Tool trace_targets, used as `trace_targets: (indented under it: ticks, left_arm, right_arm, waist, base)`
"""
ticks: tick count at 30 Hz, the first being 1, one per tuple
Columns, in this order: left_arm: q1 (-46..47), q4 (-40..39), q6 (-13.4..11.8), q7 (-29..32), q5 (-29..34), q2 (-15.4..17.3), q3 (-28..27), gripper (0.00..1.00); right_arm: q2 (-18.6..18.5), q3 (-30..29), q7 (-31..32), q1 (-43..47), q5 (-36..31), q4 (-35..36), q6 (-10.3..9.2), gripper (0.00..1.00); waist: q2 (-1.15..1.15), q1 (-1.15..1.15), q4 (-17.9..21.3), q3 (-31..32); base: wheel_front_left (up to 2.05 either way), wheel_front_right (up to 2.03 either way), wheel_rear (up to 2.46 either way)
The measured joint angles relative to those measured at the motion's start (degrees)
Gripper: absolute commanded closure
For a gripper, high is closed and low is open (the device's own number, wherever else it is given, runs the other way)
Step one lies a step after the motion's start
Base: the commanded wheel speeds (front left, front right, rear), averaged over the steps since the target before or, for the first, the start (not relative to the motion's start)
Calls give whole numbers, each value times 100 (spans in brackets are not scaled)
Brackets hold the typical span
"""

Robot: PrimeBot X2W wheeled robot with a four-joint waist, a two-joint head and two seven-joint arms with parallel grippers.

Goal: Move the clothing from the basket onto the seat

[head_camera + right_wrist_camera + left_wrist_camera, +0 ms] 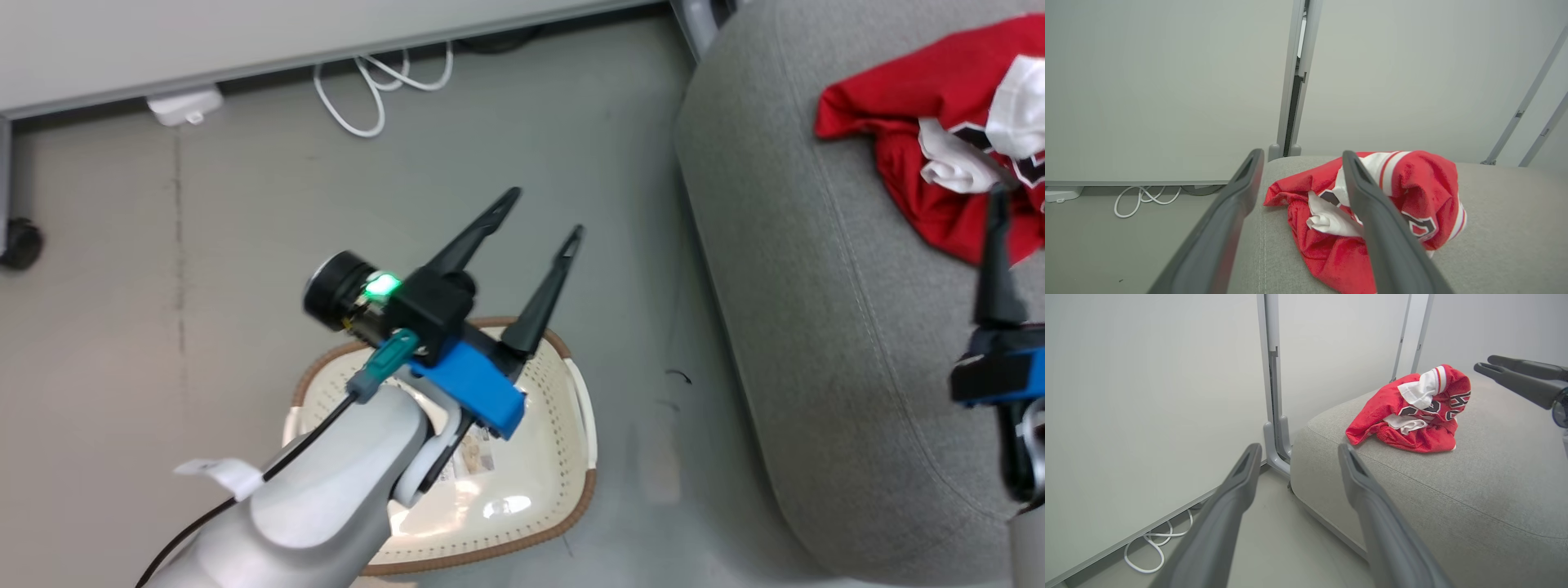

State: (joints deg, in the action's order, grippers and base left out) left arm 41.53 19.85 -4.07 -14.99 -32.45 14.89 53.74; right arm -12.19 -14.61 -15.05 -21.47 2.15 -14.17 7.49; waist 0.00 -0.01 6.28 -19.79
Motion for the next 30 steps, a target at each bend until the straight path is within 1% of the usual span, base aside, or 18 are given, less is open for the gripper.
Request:
trace_targets:
  ticks: [4,7,13,21,30]
  left_arm:
    - [-440,-141,-10,-1,133,66,-532,0]
    - [-773,-272,-15,-1,277,64,-962,0]
    - [-1471,-510,58,-1,673,43,-1882,0]
    - [-2387,-730,294,-7,1184,-237,-3027,0]
    - [-3120,-786,662,-7,1695,-699,-3960,0]
  right_arm:
    - [120,424,1,249,3,188,0,0]
    - [191,630,1,394,43,287,0,0]
    - [358,849,0,654,57,447,-1,0]
    - [571,923,1,1063,55,481,-1,0]
    - [735,990,1,1458,53,427,-1,0]
  waist:
    - [0,0,-195,242]
    - [0,0,-355,413]
    - [0,0,-656,698]
    - [0,0,-892,1080]
    - [0,0,-1028,1449]
  base:
    - [0,0,0]
    - [0,0,0]
    - [0,0,0]
    - [0,0,0]
    - [0,0,0]
